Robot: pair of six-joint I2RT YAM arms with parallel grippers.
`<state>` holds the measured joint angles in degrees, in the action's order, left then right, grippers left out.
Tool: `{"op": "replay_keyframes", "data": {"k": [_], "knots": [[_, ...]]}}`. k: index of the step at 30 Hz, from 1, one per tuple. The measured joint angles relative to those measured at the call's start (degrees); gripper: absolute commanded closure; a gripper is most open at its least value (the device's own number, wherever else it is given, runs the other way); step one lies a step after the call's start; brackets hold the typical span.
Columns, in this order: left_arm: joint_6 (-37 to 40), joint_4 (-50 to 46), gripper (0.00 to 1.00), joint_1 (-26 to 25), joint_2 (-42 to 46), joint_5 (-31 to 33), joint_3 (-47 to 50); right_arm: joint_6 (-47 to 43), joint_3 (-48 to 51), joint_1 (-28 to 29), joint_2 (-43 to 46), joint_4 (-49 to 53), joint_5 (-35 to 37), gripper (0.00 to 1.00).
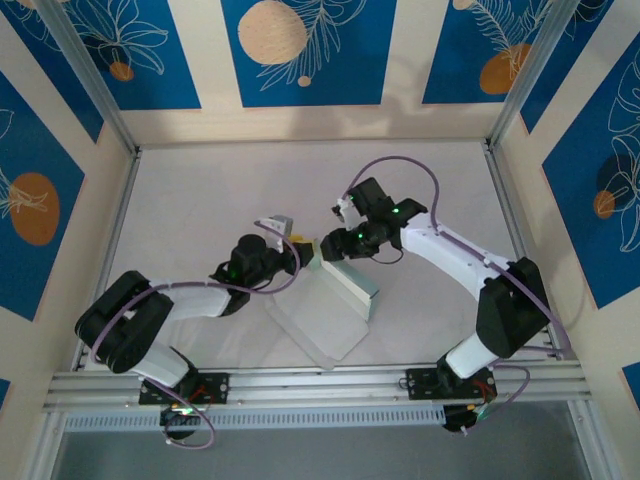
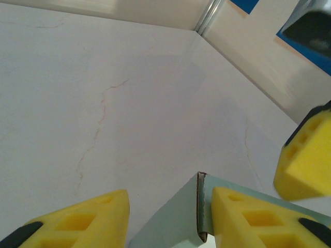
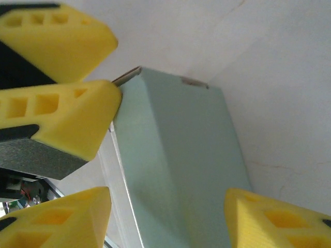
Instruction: Fold the paper box
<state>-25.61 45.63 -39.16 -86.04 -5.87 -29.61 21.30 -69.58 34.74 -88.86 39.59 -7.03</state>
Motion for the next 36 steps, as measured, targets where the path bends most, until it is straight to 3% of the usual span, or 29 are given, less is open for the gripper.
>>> {"op": "replay_keyframes", "data": {"k": [13,20,24,30,36], "knots": [[0.57,0.04,0.71,-3.04,-1.57,2.99,-1.68,-1.46,0.24,1.42,-3.28,0.72,3.41,0.55],[0.39,0.22,0.7,-3.41,-0.7,4.09,-0.76,-1.14,1.36,2.23,-3.08,-0.72,3.8,0.46],[0.74,-2.21,0.6,-3.41,0.83,4.92,-0.76,0.26,2.62,1.14,-1.25,-1.22,1.33,0.42],[4.07,-10.1,0.31,-3.54,5.77,5.73,-0.79,0.63,1.09,-2.91,2.19,-1.01,-2.67,0.39],[11.26,-18.88,0.21,-3.23,14.69,6.21,-1.16,0.63,0.85,-6.95,2.45,-1.03,-5.75,0.37]]}}
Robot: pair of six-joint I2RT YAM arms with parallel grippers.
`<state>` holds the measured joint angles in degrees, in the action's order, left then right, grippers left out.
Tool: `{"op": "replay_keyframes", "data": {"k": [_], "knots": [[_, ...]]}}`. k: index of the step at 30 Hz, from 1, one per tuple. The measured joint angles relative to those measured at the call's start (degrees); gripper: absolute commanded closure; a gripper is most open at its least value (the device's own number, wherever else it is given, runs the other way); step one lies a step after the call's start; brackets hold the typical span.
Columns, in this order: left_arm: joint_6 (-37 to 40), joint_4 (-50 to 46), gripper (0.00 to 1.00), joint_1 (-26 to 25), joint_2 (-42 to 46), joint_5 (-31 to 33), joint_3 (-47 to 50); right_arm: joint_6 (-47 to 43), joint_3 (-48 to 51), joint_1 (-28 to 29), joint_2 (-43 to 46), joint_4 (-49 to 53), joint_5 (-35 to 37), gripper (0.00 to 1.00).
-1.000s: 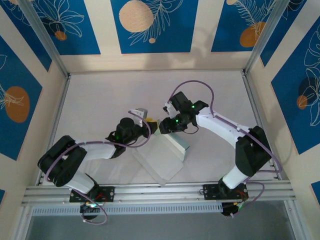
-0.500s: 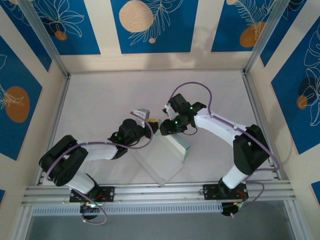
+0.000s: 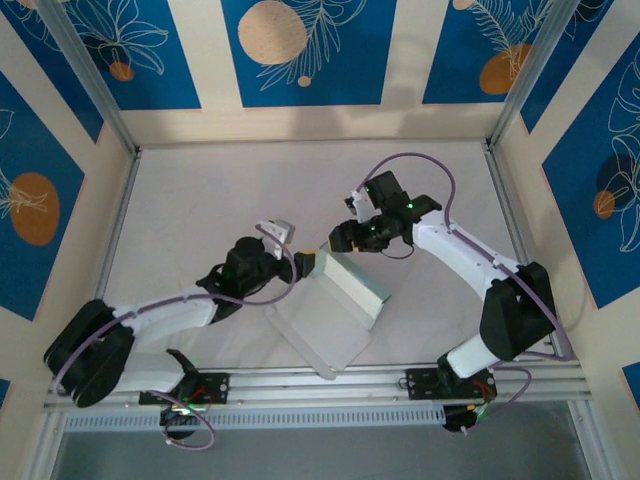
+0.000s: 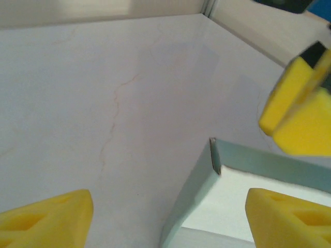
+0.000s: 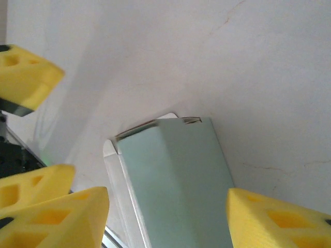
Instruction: Fold the paper box
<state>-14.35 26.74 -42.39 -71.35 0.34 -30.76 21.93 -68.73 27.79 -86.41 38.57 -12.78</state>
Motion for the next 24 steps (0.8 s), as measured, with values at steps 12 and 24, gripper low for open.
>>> {"op": "replay_keyframes", "data": {"k": [12,24], "knots": [[22.88,5.07,0.21,1.9,-3.34,-8.33,1.92,1.14,0.31,-4.85,1.11,-1.84,-5.92,0.37],[26.95,27.21,0.22,2.43,-21.9,-14.12,6.6,3.26,3.28,-8.96,-2.03,-6.23,-12.11,0.39]]}}
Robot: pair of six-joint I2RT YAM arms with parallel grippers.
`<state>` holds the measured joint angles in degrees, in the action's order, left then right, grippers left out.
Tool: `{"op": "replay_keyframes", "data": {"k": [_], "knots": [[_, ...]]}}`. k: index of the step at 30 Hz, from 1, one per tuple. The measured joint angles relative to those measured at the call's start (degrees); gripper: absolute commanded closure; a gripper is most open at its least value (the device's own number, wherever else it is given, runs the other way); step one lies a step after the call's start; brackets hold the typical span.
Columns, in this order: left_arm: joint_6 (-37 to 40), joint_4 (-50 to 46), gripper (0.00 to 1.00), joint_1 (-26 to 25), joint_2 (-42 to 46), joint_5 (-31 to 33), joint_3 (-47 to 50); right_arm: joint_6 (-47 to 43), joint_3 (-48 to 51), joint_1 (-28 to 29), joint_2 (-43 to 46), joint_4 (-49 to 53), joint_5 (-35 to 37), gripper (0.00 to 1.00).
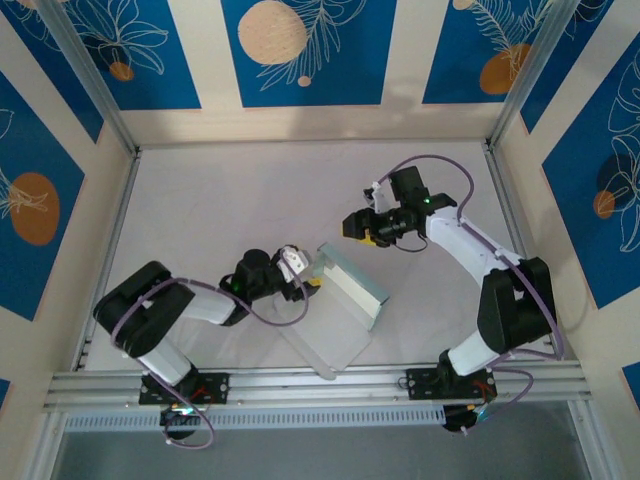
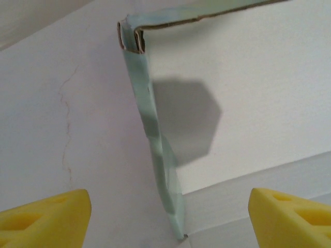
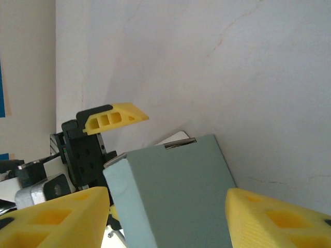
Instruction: Fold the paper box
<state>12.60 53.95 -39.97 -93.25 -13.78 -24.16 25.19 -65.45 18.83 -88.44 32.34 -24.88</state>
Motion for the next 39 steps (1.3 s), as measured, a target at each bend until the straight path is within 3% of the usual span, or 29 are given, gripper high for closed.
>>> {"op": "replay_keyframes", "data": {"k": [8,16,24,33,39], "knots": [[-0.02,7.37,0.31,1.11,-4.66,-2.73,-1.18,0.33,1.09,-0.33,-3.02,-2.29,-2.21,0.41],[-0.7,9.51,0.47,1.66,-6.62,-4.28,-2.73,0.46,1.09,0.09,-5.31,-3.65,-2.6,0.43],[-2.14,10.47,0.54,1.7,-9.44,-3.91,-2.8,0.85,1.09,0.72,-5.51,-4.33,-2.56,0.43],[-3.26,10.82,0.75,1.73,-10.01,-2.23,-3.91,1.07,1.62,1.6,-5.53,-4.35,-1.86,0.45],[-3.69,10.82,0.69,1.7,-10.01,-2.12,-4.57,1.9,3.19,2.01,-5.84,-4.52,-0.59,0.46]]}}
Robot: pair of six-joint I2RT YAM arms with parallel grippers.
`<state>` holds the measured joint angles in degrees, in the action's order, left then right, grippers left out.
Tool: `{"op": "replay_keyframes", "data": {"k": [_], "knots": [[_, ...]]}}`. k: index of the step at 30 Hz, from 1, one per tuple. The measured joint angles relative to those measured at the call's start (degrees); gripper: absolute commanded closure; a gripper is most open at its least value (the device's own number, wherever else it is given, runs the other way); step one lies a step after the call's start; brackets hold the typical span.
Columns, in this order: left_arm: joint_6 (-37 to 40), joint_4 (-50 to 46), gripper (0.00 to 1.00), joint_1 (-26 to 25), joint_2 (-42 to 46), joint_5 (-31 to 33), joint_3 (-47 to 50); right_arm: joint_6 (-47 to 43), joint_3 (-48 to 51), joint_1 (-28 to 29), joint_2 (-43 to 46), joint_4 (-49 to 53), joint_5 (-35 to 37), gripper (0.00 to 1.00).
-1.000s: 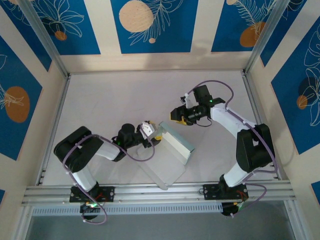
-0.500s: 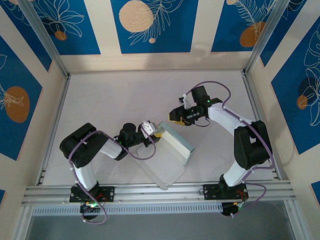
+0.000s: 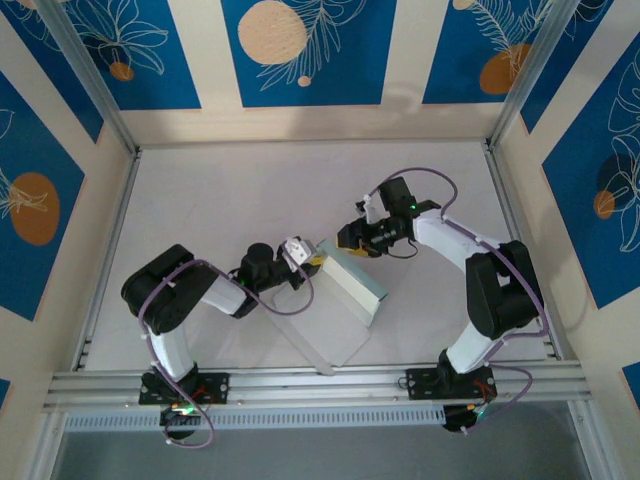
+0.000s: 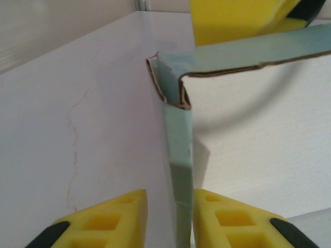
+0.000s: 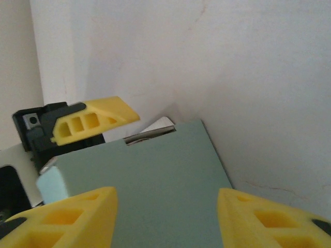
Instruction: Fold the paper box
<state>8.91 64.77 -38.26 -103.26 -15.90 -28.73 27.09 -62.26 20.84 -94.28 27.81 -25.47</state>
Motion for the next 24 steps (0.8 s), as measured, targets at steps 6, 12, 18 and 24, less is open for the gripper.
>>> {"op": "replay_keyframes", "data": {"k": [6,12,18,24], "knots": [[-0.07,-0.02,0.68,0.0,-0.11,0.09,-0.15,0.68,0.44,0.44,-1.84,-0.11,0.66,0.46],[-1.11,0.04,0.77,0.0,-1.03,0.04,-0.52,1.16,0.52,0.92,-2.29,-0.28,1.11,0.46],[-1.81,1.01,0.73,0.0,-1.38,-0.09,-0.52,1.53,0.57,0.96,-2.38,-0.42,1.53,0.46],[-3.1,3.43,0.7,0.0,-1.55,0.79,0.7,1.55,0.85,0.96,-2.38,-0.48,1.7,0.46]]}}
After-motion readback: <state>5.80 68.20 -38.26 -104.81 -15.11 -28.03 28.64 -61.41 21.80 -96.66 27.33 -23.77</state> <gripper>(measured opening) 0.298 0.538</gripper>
